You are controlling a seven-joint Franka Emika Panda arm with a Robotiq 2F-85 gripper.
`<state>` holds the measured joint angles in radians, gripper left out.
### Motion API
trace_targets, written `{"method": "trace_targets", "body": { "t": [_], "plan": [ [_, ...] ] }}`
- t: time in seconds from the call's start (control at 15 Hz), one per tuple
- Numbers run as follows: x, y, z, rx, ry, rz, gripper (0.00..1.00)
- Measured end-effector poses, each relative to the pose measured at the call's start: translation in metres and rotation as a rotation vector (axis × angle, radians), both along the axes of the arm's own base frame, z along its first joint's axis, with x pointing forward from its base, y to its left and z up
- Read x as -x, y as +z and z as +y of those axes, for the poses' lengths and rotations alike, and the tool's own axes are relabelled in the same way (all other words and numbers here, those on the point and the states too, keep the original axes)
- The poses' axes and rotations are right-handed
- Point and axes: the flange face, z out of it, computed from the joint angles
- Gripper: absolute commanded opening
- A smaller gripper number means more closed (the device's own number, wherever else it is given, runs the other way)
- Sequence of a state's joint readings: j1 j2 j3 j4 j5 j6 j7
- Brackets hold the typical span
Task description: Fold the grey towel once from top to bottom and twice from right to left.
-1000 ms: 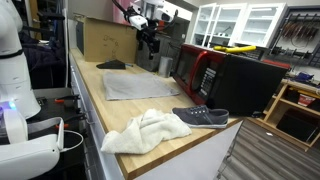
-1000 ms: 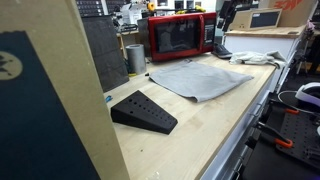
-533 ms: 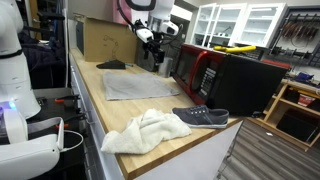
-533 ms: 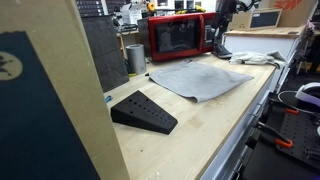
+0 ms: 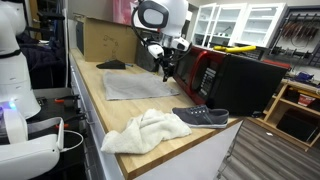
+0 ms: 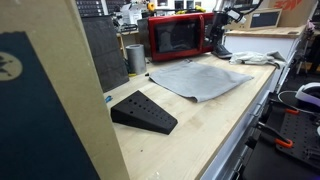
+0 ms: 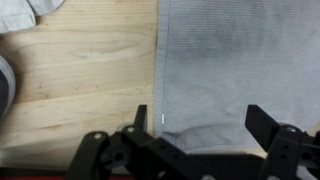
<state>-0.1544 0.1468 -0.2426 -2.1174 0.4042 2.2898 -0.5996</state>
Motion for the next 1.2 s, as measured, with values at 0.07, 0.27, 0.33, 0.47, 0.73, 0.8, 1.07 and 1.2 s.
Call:
{"method": "trace_targets", "body": {
  "t": [0.07,0.27,0.33,0.47,0.73,0.8,1.07,1.2],
  "plan": [
    [-0.006,-0.009,0.000,0.006,0.002,0.005,1.00],
    [-0.028,-0.035,0.005,0.035,0.014,-0.001,1.00],
    [-0.036,-0.042,0.007,0.047,0.017,-0.009,1.00],
    [-0.054,-0.051,0.012,0.066,0.015,-0.031,1.00],
    [-0.084,-0.058,0.017,0.075,0.015,-0.069,1.00],
    [-0.088,-0.060,0.018,0.073,0.015,-0.071,1.00],
    [-0.092,-0.068,0.021,0.083,-0.001,-0.063,1.00],
    [-0.093,-0.071,0.022,0.097,-0.008,-0.068,1.00]
  ]
}}
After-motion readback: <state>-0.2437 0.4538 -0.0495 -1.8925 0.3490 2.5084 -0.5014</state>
